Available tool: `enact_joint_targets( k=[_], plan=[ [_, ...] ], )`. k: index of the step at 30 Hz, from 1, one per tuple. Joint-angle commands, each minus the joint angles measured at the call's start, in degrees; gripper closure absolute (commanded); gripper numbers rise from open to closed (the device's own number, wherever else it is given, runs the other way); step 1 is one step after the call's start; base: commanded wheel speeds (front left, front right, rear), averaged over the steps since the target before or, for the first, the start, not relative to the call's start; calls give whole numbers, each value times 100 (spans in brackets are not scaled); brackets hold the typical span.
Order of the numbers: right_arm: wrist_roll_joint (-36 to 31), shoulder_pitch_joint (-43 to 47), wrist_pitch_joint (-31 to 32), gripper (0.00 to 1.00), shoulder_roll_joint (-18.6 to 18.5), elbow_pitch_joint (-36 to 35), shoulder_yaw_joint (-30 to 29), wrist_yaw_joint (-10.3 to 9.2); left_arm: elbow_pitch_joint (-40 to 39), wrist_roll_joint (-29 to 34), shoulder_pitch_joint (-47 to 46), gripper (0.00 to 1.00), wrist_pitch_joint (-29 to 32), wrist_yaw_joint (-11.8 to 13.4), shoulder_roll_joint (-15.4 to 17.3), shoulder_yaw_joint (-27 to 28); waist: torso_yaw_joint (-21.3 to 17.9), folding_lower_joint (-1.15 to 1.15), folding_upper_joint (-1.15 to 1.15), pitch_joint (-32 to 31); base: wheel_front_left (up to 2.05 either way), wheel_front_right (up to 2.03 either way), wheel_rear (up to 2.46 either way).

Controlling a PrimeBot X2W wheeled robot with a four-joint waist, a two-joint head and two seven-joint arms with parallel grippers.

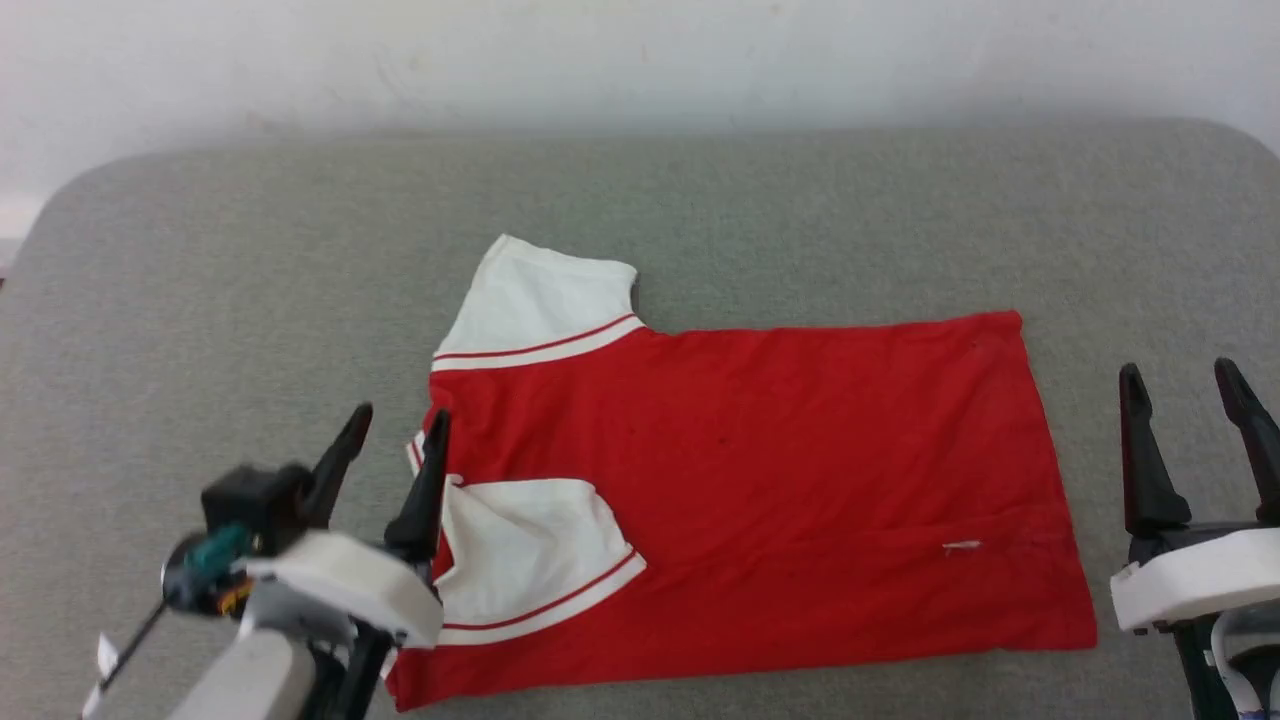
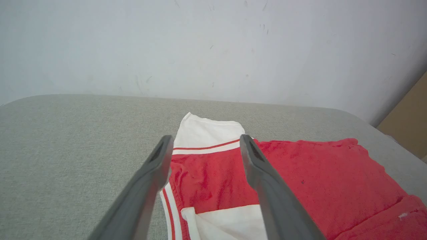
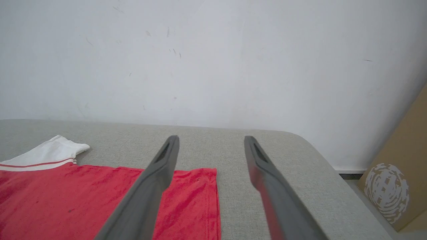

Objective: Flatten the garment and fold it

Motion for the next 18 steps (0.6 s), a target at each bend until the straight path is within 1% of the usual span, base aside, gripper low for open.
enact_joint_targets(
  k=[1,6,11,15,18],
  plan=[
    [-64,-87,-94,0,70,-105,3,-12,-46,43,-313,0,248,-62,99,-28,-272,0,0,316,0,0,0],
    [-281,-233,-135,0,184,-309,136,-12,50,243,-1188,0,1187,-293,553,-208,-688,0,0,821,0,0,0],
    [-315,-398,-144,0,267,-493,342,-12,262,273,-2019,0,2049,-538,996,-208,-1154,0,0,1340,0,0,0],
    [-203,-508,-168,0,293,-449,437,-12,617,143,-2732,0,2913,-770,1262,-213,-1442,0,0,1674,0,0,0],
    [158,-605,-204,0,299,-357,501,-12,1015,2,-3253,0,3666,-889,1411,-228,-1614,0,0,1864,0,0,0]
  ],
)
